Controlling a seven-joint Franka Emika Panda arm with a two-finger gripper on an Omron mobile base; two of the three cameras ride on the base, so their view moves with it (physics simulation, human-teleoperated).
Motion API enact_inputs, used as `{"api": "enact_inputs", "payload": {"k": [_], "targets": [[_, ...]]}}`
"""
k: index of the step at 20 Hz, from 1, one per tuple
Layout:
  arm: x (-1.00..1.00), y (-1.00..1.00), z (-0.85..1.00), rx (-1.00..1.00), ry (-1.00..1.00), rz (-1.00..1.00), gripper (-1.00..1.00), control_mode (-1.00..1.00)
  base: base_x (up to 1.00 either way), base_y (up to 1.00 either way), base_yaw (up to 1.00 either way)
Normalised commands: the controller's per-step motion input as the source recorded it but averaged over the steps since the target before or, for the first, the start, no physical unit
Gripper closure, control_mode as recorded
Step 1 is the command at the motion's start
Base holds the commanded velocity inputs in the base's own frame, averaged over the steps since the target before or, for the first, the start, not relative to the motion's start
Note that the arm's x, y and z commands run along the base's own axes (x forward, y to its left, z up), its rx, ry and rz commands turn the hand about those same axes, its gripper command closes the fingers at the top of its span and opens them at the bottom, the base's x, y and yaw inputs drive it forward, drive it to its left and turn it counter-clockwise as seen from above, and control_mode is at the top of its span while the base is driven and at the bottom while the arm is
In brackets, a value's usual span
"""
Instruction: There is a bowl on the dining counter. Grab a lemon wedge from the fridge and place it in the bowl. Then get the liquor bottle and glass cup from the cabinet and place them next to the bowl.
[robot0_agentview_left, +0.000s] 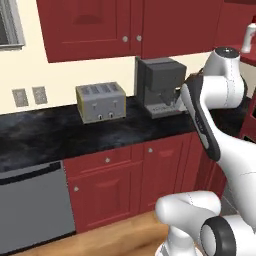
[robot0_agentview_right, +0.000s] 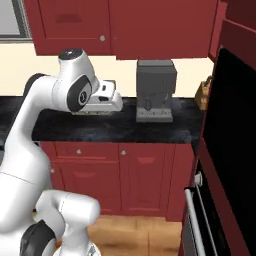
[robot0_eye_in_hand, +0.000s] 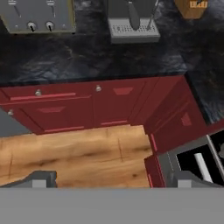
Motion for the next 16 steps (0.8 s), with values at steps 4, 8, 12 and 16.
{"api": "enact_inputs", "payload": {"k": [4, 8, 12, 16], "targets": [[0.00, 0.00, 0.00, 0.00, 0.00, 0.00, -1.00, 1.00, 0.64, 0.13, -0.62], [0.00, 0.00, 0.00, 0.00, 0.00, 0.00, -1.00, 1.00, 0.56, 0.29, -0.68], [0.00, 0.00, 0.00, 0.00, 0.00, 0.00, -1.00, 1.00, 0.57, 0.42, -0.66], [0.00, 0.00, 0.00, 0.00, 0.00, 0.00, -1.00, 1.00, 0.34, 0.54, -0.63]]}}
